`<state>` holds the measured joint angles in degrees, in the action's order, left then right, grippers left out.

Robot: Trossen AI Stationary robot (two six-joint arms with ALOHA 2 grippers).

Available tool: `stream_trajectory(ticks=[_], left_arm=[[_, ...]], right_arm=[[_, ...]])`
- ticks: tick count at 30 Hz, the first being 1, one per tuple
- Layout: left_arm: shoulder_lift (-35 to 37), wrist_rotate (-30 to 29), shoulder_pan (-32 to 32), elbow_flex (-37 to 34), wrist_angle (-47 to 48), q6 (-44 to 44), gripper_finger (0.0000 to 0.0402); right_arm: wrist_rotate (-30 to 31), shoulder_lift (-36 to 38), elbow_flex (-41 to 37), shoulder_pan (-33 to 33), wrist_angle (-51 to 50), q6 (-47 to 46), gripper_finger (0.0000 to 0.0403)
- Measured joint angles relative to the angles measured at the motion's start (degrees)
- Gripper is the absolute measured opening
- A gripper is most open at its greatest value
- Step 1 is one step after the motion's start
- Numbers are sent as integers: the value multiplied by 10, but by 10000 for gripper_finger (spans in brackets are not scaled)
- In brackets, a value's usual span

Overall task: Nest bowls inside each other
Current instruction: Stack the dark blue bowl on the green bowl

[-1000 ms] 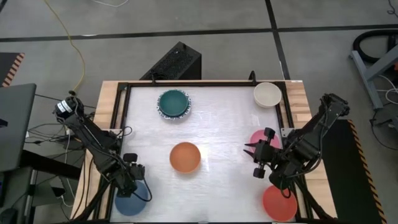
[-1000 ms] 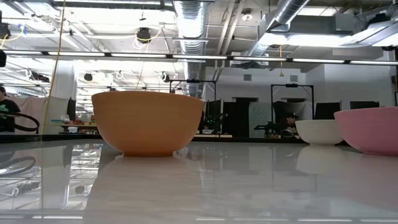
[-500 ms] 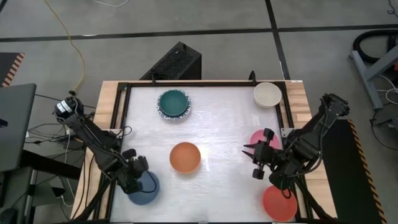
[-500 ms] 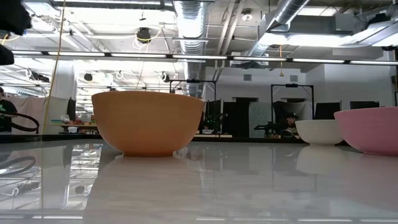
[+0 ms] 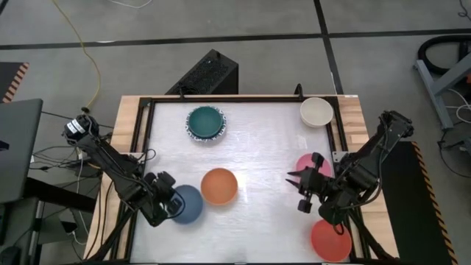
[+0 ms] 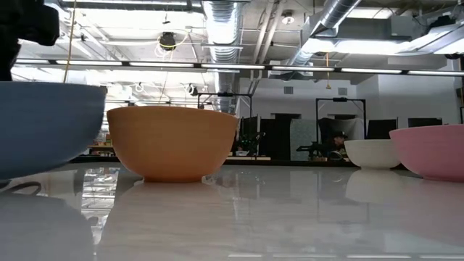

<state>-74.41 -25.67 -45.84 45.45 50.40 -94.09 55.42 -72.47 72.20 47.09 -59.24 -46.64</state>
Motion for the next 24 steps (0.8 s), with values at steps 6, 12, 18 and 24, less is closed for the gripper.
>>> stream_trajectory(ticks=[6, 12, 18, 24], left_arm=[[15, -35, 0, 9, 42, -19, 0], [40, -83, 0, 39, 122, -35, 0], [48, -196, 0, 64, 164, -34, 0], [47, -392, 23, 66, 177, -22, 0]], right_arm=[[0, 0, 0, 0, 25, -1, 113], [0, 0, 0, 0, 33, -1, 113], [3, -20, 0, -30, 57, 15, 113], [74, -81, 0, -100, 102, 70, 113]])
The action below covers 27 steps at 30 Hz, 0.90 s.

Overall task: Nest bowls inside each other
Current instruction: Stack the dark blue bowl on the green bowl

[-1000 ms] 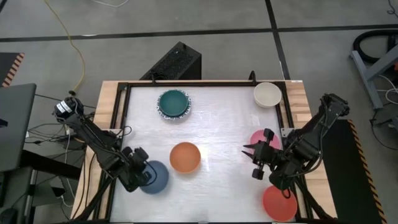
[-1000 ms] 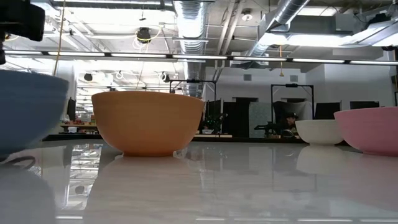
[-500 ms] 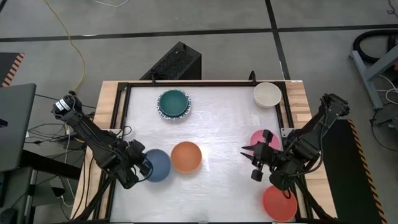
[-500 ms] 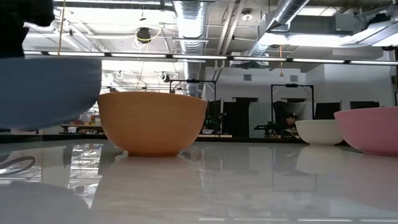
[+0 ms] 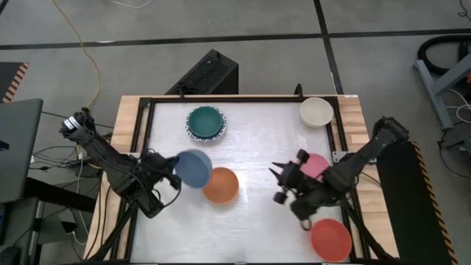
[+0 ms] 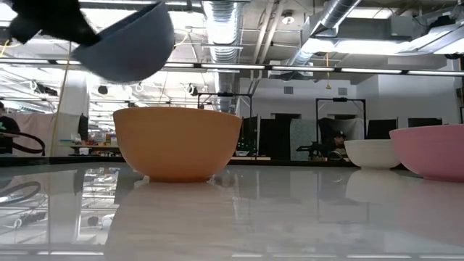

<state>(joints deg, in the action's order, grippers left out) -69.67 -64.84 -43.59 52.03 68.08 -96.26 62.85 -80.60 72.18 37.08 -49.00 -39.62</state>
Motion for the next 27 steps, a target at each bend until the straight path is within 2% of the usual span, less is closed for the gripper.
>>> stream_trajectory(ticks=[3, 6, 10, 14, 18, 21, 27], left_arm=[[0, -90, 17, 0, -1, 34, 0], [0, -160, 41, 0, -6, 60, 0], [0, -220, 79, 0, -29, 120, 0], [0, -247, 118, 0, -51, 176, 0], [-1, -252, 160, 0, -74, 223, 0], [-4, -253, 190, 0, -90, 262, 0], [-12, -253, 215, 0, -120, 312, 0]], right_arm=[[9, -30, 0, -33, 58, 66, 113], [25, -56, 0, -61, 158, 159, 113], [37, -84, 0, -82, 335, 321, 113], [27, -109, 0, -95, 511, 468, 113], [-20, -143, 0, -118, 673, 575, 113], [-47, -175, 0, -141, 780, 634, 113], [-47, -238, 0, -185, 948, 720, 113]])
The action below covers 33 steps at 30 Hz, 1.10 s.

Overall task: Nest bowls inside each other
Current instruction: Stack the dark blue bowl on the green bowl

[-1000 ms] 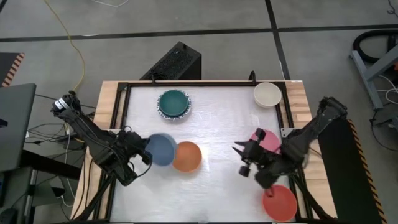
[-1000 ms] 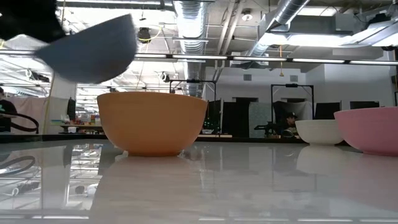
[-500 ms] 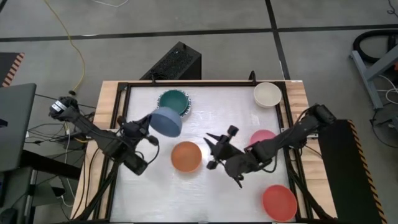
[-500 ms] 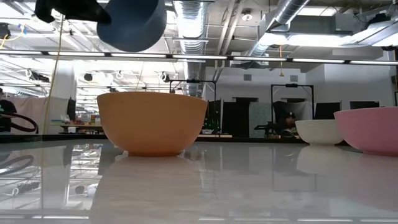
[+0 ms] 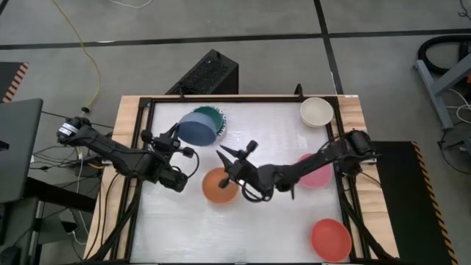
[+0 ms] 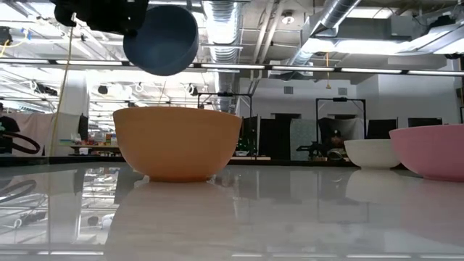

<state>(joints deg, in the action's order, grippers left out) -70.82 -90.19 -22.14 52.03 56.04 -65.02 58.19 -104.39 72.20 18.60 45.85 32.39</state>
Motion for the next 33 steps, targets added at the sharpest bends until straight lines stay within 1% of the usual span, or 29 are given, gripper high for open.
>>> stream_trajectory(ticks=[4, 6, 8, 11, 17, 21, 27, 30, 33], left_arm=[[-2, 1, 0, 0, -3, 13, 0], [-5, 2, 0, 0, -3, 14, 0], [-6, 2, 0, 0, -5, 14, 0], [-5, 2, 0, 0, -5, 14, 0], [-5, 2, 2, 0, -8, 14, 0], [-5, 2, 2, 0, -31, 31, 0], [-5, 1, 2, 0, -84, 93, 0], [-5, 2, 2, -1, -85, 100, 0], [-5, 2, 2, -1, -88, 100, 0]], right_arm=[[0, -19, 0, -28, 67, 5, 113], [-15, -19, 0, -41, 67, -6, 113], [-38, -19, 0, -54, 67, -41, 113], [-55, -19, 0, -66, 64, -63, 113], [-59, -18, 0, -75, 51, -84, 113], [-58, -18, 0, -81, 52, -86, 113], [-71, -18, 0, -97, -5, -150, 113], [-71, -18, 0, -106, -35, -176, 113], [-72, -18, 0, -112, -44, -189, 113]])
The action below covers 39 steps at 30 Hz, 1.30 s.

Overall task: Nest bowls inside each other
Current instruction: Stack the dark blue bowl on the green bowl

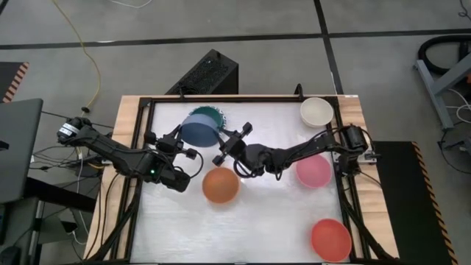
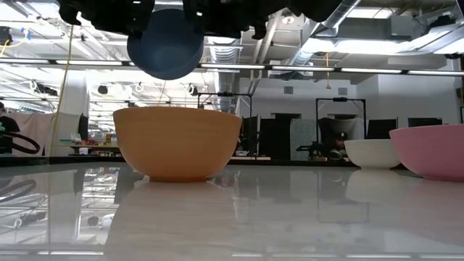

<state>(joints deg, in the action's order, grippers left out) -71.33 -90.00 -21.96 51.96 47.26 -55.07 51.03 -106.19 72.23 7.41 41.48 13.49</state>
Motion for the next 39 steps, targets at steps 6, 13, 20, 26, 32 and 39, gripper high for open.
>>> stream_trajectory(ticks=[6, 13, 20, 26, 32, 39], left_arm=[[0, 2, 0, 0, -5, 1, 2], [0, 23, -1, 0, -51, 85, 56], [1, 71, -1, 0, -133, 228, 171], [6, 103, -10, 0, -227, 346, 249], [32, 113, -28, 5, -260, 411, 269], [108, 224, -40, 23, -262, 468, 270]], right_arm=[[2, 0, 0, -5, -23, -23, 76], [4, 1, 1, -20, -89, -86, 15], [-2, 1, 1, -24, -116, -89, 7], [-65, 11, 0, -49, -157, -118, 7], [-200, 61, 0, -111, -265, -205, 7], [-410, 86, 1, -211, -298, -289, 7]])
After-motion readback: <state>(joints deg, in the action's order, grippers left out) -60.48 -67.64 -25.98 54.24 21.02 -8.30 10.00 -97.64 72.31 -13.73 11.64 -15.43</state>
